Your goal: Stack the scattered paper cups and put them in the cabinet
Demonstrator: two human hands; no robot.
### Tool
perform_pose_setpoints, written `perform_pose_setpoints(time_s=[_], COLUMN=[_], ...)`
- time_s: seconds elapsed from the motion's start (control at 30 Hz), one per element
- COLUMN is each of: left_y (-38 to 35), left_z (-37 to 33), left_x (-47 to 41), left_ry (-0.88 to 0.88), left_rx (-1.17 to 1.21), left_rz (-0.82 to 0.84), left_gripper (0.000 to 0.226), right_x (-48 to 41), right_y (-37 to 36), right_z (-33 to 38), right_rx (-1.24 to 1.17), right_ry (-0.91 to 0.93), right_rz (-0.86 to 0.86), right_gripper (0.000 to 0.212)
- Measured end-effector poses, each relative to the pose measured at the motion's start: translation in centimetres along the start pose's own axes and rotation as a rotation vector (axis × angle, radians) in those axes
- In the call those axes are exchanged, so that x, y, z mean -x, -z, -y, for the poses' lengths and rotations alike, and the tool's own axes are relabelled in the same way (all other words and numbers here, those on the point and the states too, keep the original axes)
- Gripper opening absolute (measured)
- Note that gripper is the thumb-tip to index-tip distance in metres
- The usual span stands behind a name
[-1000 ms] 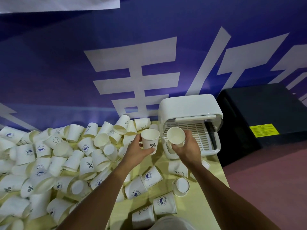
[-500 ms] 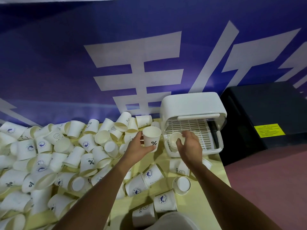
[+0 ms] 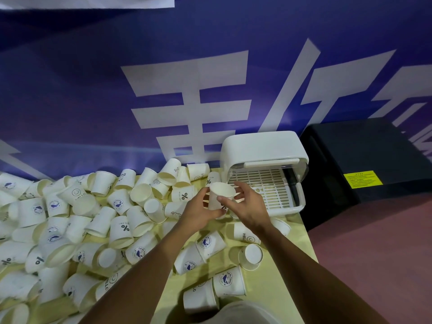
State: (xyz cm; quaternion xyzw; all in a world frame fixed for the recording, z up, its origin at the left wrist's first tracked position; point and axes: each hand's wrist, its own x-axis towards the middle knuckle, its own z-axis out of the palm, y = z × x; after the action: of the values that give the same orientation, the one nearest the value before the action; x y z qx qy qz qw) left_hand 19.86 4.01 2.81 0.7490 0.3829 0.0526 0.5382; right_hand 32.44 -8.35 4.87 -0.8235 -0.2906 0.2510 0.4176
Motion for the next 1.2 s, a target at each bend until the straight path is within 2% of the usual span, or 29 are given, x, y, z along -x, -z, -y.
perform_pose_setpoints(time_s=[0.13, 0.27, 0.4, 0.5, 0.63, 0.97, 1.1, 1.2], left_y=[-0.6, -0.9, -0.8, -0.5, -0.3, -0.2, -0.1, 0.2], left_z=[-0.2, -0.2, 0.1, 0.4, 1.0, 2.5, 2.8, 2.6], left_x=[0.4, 0.5, 0.4, 0.2, 0.0, -0.7, -1.1, -1.3], left_ry=[-0.016, -0.029, -0.015, -0.007, 0.017, 0.067, 0.078, 0.063], left_rx=[0.004, 0.005, 0.029, 0.038, 0.04, 0.05, 0.068, 0.075], left_rz=[0.029, 0.066, 0.071, 0.06, 0.043, 0.017, 0.012, 0.007], left_gripper=[0.073, 0.075, 0.076, 0.069, 0.066, 0.066, 0.064, 0.063], right_x=[0.5, 0.6, 0.5, 0.2, -0.2, -2.0, -2.8, -2.7], right_y=[0.2, 0.2, 0.7, 1.3, 1.4, -0.8, -1.3, -1.3], right_z=[-0.2, -0.8, -1.6, -2.0, -3.1, -5.3, -5.7, -5.1], right_rx=[0.022, 0.069, 0.052, 0.067, 0.203, 0.279, 0.311, 0.343], right_ry=[0.012, 0.038, 0.039, 0.028, 0.017, -0.087, -0.179, -0.15], right_rz=[0.003, -0.035, -0.228, -0.302, -0.259, -0.174, -0.075, -0.08], right_gripper=[0.069, 0.059, 0.063, 0.067, 0.075, 0.078, 0.08, 0.078])
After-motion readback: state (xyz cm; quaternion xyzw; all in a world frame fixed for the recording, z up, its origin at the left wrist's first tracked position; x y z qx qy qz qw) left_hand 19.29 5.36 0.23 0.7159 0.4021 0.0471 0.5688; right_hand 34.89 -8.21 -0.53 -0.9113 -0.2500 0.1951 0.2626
